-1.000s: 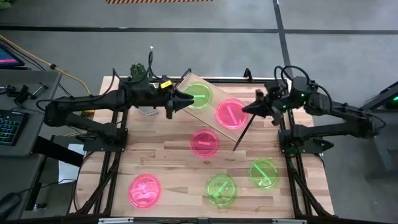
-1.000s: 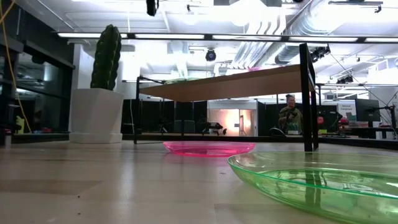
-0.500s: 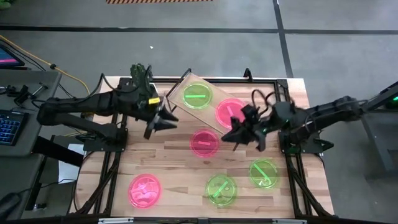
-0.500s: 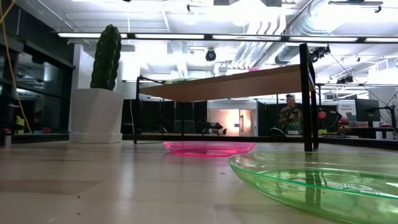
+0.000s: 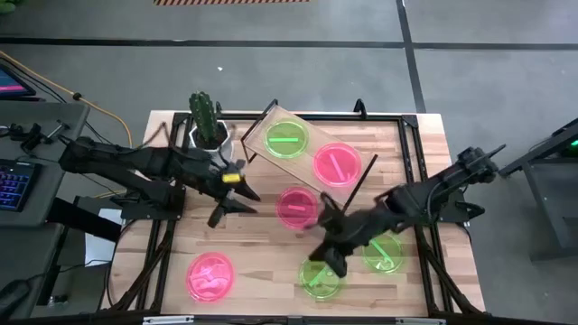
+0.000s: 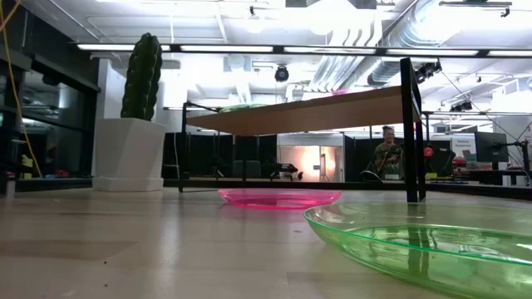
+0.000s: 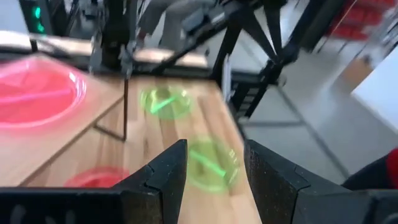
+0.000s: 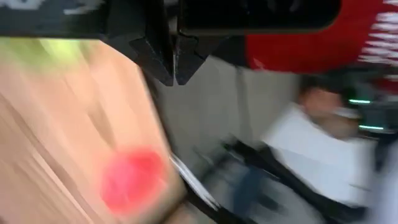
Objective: Place and stack plates onto a shelf
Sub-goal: Stack the top light pink plate on top of the light pink plate on the shelf
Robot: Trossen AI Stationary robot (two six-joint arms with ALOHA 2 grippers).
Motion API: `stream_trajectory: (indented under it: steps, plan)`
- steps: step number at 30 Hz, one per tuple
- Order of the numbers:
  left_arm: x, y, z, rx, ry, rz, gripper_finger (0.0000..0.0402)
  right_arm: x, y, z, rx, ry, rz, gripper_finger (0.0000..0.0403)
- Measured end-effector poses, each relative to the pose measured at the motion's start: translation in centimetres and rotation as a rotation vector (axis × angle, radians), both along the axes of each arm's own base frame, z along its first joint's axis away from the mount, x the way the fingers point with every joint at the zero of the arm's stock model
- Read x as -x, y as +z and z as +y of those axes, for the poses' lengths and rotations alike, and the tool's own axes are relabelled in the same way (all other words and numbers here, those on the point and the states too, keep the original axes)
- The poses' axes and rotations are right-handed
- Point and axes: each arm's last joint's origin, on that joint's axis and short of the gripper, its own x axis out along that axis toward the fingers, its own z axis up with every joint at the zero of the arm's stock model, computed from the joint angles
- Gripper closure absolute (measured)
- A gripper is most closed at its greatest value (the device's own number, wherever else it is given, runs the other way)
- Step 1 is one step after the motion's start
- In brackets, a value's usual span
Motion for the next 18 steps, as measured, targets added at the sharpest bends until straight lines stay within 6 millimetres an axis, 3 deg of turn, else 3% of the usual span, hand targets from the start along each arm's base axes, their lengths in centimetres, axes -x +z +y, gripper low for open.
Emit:
stream_trajectory:
  steps: [5, 11, 18]
  plan:
    - [-2.5, -3.1, -1.8, -0.101, -0.026, 0.139, 0.0252, 0.9, -2.5, 2.8, 0.05, -0.01, 0.286, 0.0403]
    - [-6.2, -8.2, -3.4, -0.101, -0.005, 0.338, 0.0252, 3.5, -4.3, 5.5, 0.108, -0.098, 0.441, 0.0403]
    - [-9.2, -13.7, -3.6, -0.053, 0.288, 0.507, 0.0252, 7.4, -4.9, 7.8, 0.151, -0.267, 0.514, 0.0403]
